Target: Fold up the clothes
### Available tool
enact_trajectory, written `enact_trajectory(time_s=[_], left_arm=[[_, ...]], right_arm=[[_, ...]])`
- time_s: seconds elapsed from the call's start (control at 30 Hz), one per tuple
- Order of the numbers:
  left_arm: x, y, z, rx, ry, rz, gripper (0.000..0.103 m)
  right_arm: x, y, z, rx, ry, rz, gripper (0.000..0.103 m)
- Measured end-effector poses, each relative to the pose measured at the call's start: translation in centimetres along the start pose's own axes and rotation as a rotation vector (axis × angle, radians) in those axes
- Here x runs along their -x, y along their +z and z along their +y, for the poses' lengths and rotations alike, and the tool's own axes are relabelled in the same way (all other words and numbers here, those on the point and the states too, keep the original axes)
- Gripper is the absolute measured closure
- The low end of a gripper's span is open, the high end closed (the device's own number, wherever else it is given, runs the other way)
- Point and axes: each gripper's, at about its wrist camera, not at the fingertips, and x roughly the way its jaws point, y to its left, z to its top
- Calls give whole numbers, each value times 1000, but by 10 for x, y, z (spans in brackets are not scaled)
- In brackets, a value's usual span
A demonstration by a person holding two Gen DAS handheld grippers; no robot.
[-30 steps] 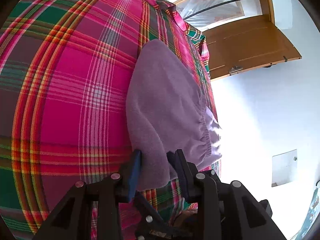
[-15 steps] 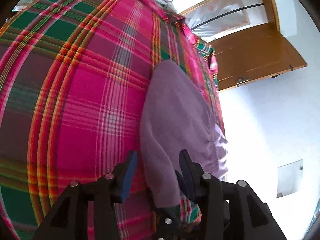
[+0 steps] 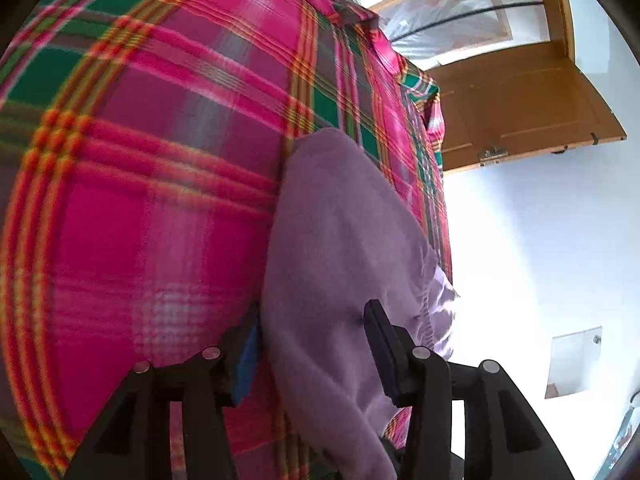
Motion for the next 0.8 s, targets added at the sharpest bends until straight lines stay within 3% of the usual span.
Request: enact_trajectory(time_s=[0.27, 0.47, 0.6, 0.8], left_arm=[[-20, 20, -19, -13, 15, 41, 54], [-22, 23, -8, 29, -32, 16, 85], [-13, 21, -6, 11, -53, -36, 91], [5, 24, 2, 8, -74, -65, 91]], right_arm=[[16, -6, -3, -36, 13, -26, 90], [22, -8, 0, -53, 11, -22, 91], [20, -1, 7, -46, 3, -20, 92], [17, 8, 17, -43, 4, -15, 92]])
